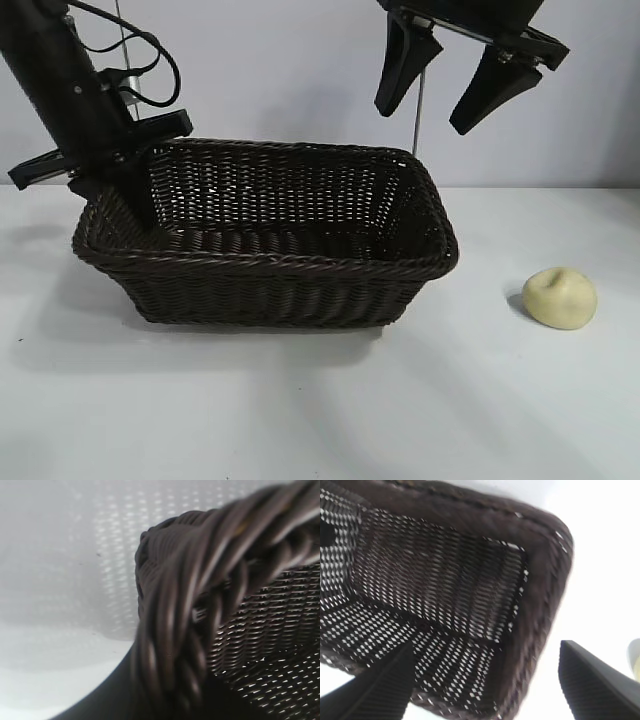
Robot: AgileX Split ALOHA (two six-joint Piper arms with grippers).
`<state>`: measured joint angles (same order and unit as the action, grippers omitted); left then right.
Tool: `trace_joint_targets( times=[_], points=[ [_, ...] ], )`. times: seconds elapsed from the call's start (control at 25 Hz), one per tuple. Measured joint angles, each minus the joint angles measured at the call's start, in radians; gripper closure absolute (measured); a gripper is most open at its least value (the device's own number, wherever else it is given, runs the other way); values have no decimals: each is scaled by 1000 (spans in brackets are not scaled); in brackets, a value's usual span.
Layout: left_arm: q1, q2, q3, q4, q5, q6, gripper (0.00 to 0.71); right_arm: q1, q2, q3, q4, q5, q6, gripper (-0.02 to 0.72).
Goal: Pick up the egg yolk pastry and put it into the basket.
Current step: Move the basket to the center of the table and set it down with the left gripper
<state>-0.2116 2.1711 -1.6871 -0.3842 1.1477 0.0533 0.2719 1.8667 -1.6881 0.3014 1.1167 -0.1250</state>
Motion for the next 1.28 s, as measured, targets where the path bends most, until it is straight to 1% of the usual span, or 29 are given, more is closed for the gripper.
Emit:
trace_joint_targets(
  times=[0.24,0.52,0.56,0.6,0.64,0.68,0.76,0.84,0.88,0.96,1.28],
  points=[
    [-14,46,-3,-30,-14,6,609,0,0,0,0,3,0,134],
    [-14,57,-5,-42,-30,33,609,0,0,0,0,4,0,134],
    [-14,57,-5,-42,-33,35,600,0,0,0,-1,5,0,134],
    [-14,57,-5,-43,-34,35,574,0,0,0,-1,6,0,134],
    [-14,57,-6,-51,-36,35,525,0,0,0,-1,6,0,134],
    [-14,57,-7,-58,-39,35,469,0,0,0,-1,6,0,134],
    [-14,57,-7,-61,-43,36,318,0,0,0,-1,6,0,134],
    [-14,57,-7,-61,-43,37,232,0,0,0,-1,6,0,134],
    [-14,55,-7,-61,-43,38,210,0,0,0,-1,6,0,134],
    [-14,52,-7,-57,-42,39,189,0,0,0,-1,6,0,134],
    [-14,-20,-8,-1,14,39,175,0,0,0,-1,6,0,134]
  ],
)
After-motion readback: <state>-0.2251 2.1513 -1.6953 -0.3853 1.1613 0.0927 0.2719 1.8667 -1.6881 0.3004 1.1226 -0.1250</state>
